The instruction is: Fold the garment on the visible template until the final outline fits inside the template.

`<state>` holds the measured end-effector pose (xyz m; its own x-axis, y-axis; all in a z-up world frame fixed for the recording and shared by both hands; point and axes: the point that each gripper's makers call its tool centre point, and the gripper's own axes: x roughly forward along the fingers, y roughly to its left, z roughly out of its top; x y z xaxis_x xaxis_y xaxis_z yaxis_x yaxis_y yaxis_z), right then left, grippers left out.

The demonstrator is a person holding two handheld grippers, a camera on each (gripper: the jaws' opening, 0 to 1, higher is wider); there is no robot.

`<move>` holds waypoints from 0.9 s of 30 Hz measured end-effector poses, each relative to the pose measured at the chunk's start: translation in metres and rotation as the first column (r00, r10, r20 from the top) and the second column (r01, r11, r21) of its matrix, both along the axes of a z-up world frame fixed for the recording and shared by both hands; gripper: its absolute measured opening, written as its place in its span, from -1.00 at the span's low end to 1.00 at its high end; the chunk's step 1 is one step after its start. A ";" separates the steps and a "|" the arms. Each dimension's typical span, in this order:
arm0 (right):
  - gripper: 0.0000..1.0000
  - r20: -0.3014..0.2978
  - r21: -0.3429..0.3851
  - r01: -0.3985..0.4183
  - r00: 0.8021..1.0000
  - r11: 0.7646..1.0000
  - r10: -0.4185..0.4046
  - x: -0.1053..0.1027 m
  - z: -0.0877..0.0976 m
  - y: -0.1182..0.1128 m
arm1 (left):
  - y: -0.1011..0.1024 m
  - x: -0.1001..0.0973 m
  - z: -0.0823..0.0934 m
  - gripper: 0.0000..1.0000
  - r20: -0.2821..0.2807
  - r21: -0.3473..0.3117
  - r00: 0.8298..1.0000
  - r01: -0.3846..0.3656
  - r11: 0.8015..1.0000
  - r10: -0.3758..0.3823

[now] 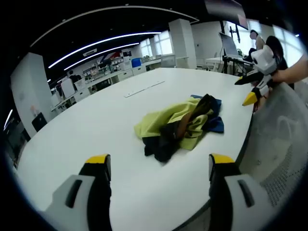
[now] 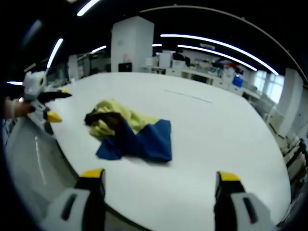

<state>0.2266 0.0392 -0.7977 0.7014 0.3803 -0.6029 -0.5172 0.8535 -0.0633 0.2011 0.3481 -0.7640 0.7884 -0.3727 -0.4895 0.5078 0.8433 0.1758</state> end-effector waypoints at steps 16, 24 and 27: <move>0.88 -0.005 -0.003 -0.003 1.000 1.000 0.003 -0.002 0.001 0.001 | 0.002 0.000 0.001 0.62 0.003 -0.004 1.000 -0.007 1.000 0.007; 0.89 -0.003 0.004 0.002 1.000 1.000 -0.002 0.000 0.000 0.000 | 0.001 0.001 0.001 0.62 0.001 -0.003 1.000 -0.003 1.000 0.003; 0.89 -0.002 0.003 0.007 1.000 1.000 -0.007 0.001 0.000 -0.001 | 0.003 0.001 0.001 0.62 0.001 -0.003 1.000 -0.005 1.000 0.005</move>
<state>0.2281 0.0379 -0.7978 0.7026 0.3777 -0.6031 -0.5116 0.8572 -0.0593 0.2025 0.3508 -0.7635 0.7907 -0.3705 -0.4874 0.5036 0.8463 0.1735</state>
